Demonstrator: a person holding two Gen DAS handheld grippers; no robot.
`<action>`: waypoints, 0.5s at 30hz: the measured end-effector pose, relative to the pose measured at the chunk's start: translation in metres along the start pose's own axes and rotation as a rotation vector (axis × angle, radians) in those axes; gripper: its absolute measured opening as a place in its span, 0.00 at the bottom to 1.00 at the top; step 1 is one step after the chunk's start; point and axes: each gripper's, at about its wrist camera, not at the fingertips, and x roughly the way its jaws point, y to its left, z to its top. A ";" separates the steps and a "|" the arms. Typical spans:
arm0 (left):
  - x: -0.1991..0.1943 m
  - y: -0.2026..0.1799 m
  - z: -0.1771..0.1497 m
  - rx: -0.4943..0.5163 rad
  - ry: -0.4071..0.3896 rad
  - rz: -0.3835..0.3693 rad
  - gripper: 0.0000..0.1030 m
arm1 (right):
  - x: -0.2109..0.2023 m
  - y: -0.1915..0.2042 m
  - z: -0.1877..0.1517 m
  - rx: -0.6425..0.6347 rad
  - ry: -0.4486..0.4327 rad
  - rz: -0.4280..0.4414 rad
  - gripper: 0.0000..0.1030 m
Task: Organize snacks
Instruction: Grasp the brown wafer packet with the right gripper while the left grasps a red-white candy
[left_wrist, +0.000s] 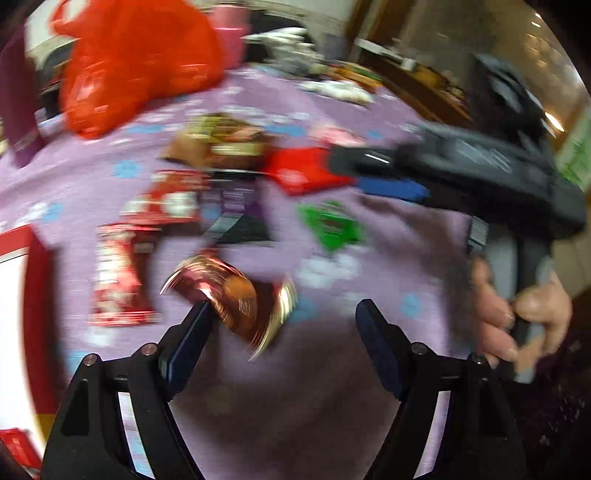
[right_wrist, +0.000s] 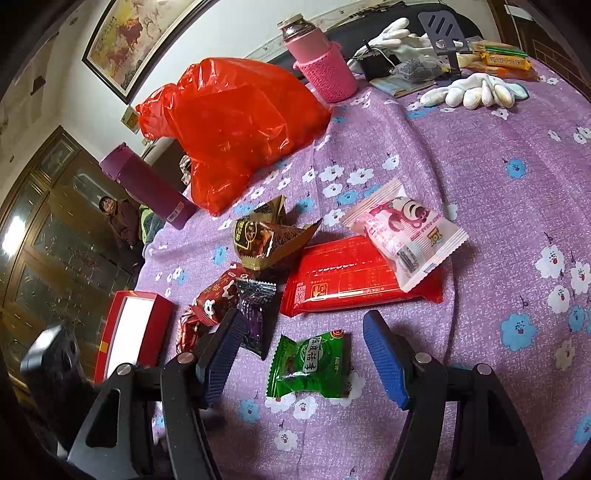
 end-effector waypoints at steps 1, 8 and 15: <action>-0.001 -0.008 -0.001 0.021 -0.005 -0.013 0.77 | -0.001 -0.001 0.000 0.003 -0.002 0.001 0.67; -0.054 0.018 0.009 -0.004 -0.096 0.213 0.77 | -0.009 0.008 0.001 -0.042 -0.034 0.057 0.67; -0.056 0.032 -0.012 0.081 -0.004 0.356 0.77 | 0.002 0.063 -0.019 -0.300 -0.003 0.125 0.67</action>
